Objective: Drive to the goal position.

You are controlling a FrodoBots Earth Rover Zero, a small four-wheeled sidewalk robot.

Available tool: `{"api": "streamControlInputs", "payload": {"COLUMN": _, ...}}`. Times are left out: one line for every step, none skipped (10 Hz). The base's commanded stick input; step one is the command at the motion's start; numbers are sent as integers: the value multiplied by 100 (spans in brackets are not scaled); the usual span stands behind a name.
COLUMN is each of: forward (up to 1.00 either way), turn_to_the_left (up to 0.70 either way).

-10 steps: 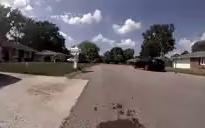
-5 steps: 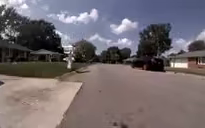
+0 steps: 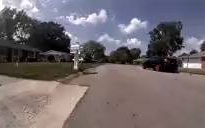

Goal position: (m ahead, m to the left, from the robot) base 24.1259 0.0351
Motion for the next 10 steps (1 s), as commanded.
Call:
{"api": "streamControlInputs", "payload": {"forward": 100, "turn_to_the_left": 0}}
{"api": "streamControlInputs", "payload": {"forward": 100, "turn_to_the_left": 0}}
{"api": "streamControlInputs", "payload": {"forward": 100, "turn_to_the_left": -3}}
{"api": "streamControlInputs", "payload": {"forward": 100, "turn_to_the_left": -22}}
{"api": "streamControlInputs", "payload": {"forward": 100, "turn_to_the_left": -37}}
{"api": "streamControlInputs", "payload": {"forward": 100, "turn_to_the_left": -27}}
{"api": "streamControlInputs", "payload": {"forward": 100, "turn_to_the_left": -1}}
{"api": "streamControlInputs", "payload": {"forward": 100, "turn_to_the_left": 0}}
{"api": "streamControlInputs", "payload": {"forward": 100, "turn_to_the_left": 0}}
{"api": "streamControlInputs", "payload": {"forward": 100, "turn_to_the_left": 0}}
